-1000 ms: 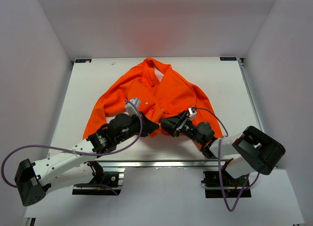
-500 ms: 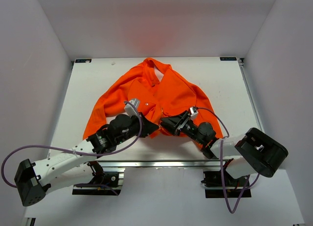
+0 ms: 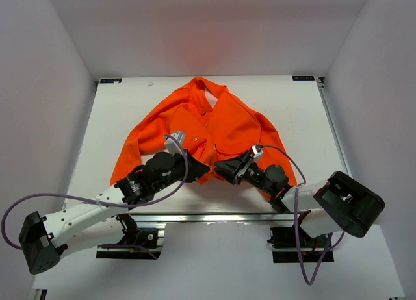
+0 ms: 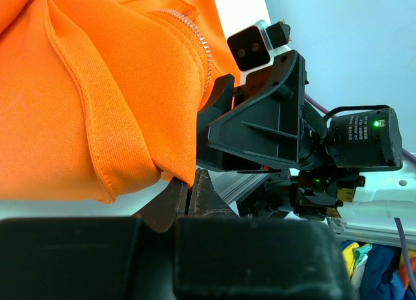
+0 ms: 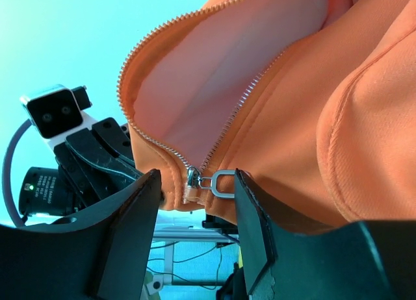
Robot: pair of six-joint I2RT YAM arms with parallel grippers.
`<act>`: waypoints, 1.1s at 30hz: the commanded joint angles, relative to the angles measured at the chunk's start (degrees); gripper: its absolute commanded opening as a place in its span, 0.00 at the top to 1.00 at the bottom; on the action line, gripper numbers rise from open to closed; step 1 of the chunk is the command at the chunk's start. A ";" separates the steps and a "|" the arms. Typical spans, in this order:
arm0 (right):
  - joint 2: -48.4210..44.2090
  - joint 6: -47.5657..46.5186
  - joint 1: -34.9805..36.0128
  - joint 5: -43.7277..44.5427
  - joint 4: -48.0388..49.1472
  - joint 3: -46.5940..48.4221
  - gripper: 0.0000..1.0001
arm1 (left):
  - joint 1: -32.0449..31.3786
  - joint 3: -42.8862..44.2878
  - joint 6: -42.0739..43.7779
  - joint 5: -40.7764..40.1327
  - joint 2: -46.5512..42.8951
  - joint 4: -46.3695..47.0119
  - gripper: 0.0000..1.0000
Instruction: Zip up the jacket
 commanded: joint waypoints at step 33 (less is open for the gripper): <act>-0.23 -4.33 1.55 1.62 28.45 1.08 0.37 | -0.12 3.61 1.95 2.66 -0.72 4.01 1.00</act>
